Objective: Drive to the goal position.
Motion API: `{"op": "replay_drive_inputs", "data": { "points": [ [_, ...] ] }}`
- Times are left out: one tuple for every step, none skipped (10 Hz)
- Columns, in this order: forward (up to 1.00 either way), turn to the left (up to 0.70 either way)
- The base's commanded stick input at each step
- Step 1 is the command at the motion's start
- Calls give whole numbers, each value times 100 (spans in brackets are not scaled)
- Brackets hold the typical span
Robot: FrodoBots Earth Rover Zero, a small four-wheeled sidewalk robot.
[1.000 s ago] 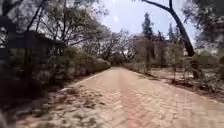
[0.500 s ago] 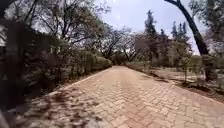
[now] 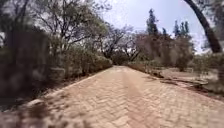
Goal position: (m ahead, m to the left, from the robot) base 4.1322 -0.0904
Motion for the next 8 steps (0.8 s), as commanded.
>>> {"op": "replay_drive_inputs", "data": {
  "points": [
    [100,0],
    [100,0],
    [100,0],
    [100,0],
    [100,0],
    [100,0],
    [100,0],
    [100,0]
  ]
}}
